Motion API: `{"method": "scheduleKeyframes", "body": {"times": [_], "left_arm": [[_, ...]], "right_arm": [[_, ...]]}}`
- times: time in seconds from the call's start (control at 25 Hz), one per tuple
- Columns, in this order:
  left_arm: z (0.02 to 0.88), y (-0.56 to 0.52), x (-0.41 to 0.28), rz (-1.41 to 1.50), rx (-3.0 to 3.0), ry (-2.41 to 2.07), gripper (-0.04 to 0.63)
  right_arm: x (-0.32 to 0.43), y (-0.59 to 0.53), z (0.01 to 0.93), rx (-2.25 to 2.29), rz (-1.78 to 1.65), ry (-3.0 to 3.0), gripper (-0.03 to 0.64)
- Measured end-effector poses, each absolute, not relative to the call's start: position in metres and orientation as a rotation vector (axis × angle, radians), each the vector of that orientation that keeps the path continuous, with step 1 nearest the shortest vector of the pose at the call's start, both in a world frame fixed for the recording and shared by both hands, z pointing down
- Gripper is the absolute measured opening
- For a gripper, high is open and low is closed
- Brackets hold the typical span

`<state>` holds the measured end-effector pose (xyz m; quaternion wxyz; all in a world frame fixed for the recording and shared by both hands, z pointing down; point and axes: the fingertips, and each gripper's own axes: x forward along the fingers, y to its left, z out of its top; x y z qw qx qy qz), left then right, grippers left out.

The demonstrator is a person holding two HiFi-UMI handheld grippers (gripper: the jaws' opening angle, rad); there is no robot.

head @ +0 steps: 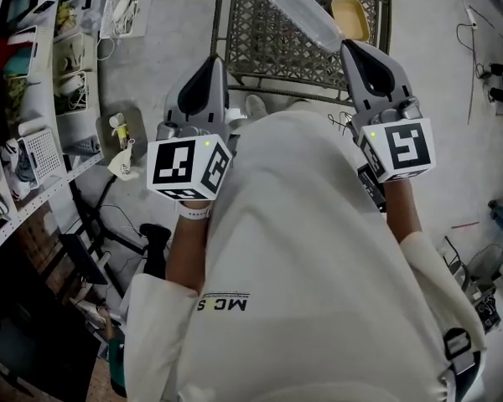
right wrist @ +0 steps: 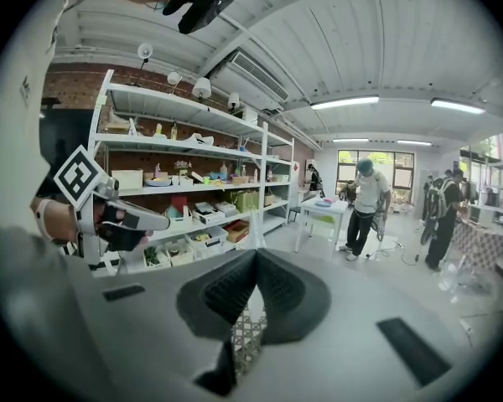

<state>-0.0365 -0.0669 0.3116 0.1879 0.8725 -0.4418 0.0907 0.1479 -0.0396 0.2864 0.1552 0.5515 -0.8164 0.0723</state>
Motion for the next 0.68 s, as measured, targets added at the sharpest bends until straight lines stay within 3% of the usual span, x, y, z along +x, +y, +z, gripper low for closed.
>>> {"method": "scheduleKeyframes", "body": {"times": [0.68], "left_arm": [[0.316, -0.05, -0.023, 0.261, 2.468, -1.173, 0.021]], "right_arm": [[0.152, -0.022, 0.282, 1.586, 0.203, -2.322, 0.017]]}}
